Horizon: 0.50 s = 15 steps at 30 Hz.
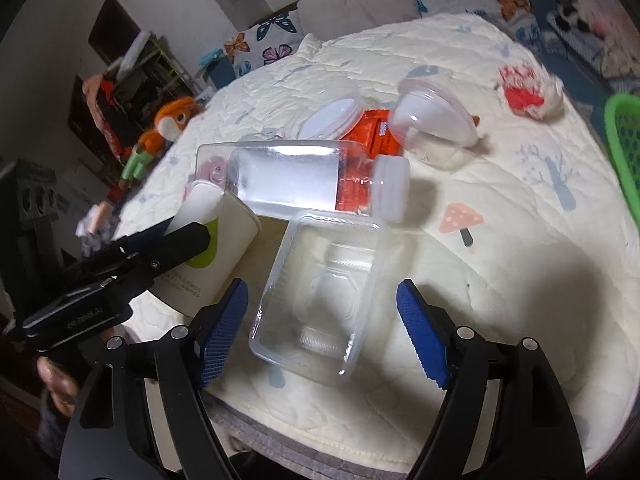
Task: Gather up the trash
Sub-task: 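Grasp the clear plastic tray with the right gripper while the left gripper grasps the paper cup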
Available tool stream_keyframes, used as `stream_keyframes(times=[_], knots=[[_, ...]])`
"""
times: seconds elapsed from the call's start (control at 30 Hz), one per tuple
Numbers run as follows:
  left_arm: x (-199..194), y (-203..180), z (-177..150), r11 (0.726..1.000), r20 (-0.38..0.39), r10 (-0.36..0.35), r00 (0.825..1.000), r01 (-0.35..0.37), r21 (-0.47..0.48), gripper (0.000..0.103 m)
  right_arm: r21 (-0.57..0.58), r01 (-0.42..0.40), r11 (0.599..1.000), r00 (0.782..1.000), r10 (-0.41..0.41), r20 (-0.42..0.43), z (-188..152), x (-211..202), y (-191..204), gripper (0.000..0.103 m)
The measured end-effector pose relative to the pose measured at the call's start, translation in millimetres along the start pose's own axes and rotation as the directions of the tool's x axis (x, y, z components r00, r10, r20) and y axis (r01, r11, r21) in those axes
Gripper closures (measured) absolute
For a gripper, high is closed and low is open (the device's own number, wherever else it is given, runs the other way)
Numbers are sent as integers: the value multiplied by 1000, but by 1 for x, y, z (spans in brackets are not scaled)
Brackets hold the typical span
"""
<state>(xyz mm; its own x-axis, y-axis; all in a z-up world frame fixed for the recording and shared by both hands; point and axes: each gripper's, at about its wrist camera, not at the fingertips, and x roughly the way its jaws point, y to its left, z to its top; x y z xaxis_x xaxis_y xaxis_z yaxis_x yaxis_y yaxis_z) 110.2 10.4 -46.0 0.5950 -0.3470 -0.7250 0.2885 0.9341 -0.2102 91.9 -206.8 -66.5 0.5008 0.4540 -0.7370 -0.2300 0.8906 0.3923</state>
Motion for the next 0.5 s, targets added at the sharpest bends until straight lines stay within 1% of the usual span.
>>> stream_keyframes(times=[0.03, 0.13, 0.2, 0.33, 0.4, 0.47, 0.5], knots=[[0, 1, 0, 1000, 0, 0, 1000, 0, -1, 42, -15, 27, 1000, 1000, -27, -5, 0, 2, 4, 26], [-1, 3, -2, 1000, 2, 1, 1000, -1, -6, 42, -41, 65, 997, 998, -65, -8, 0, 8, 10, 26], [-1, 6, -2, 1000, -3, -2, 1000, 2, -15, 42, -65, 105, 992, 994, -106, -1, -1, 11, 14, 26], [0, 7, -3, 1000, -9, -5, 1000, 5, -15, 42, -101, 161, 982, 986, -163, -14, -4, 18, 18, 27], [0, 5, -4, 1000, -13, -3, 1000, 3, -6, 42, -107, 180, 978, 983, -181, -6, -5, 19, 18, 31], [1, 3, -4, 1000, -16, -2, 1000, 2, 3, 42, -101, 172, 980, 985, -174, -11, -5, 18, 16, 39], [1, 2, -4, 1000, -18, 0, 1000, 1, 8, 42, -95, 169, 981, 985, -171, -11, -5, 17, 14, 39]])
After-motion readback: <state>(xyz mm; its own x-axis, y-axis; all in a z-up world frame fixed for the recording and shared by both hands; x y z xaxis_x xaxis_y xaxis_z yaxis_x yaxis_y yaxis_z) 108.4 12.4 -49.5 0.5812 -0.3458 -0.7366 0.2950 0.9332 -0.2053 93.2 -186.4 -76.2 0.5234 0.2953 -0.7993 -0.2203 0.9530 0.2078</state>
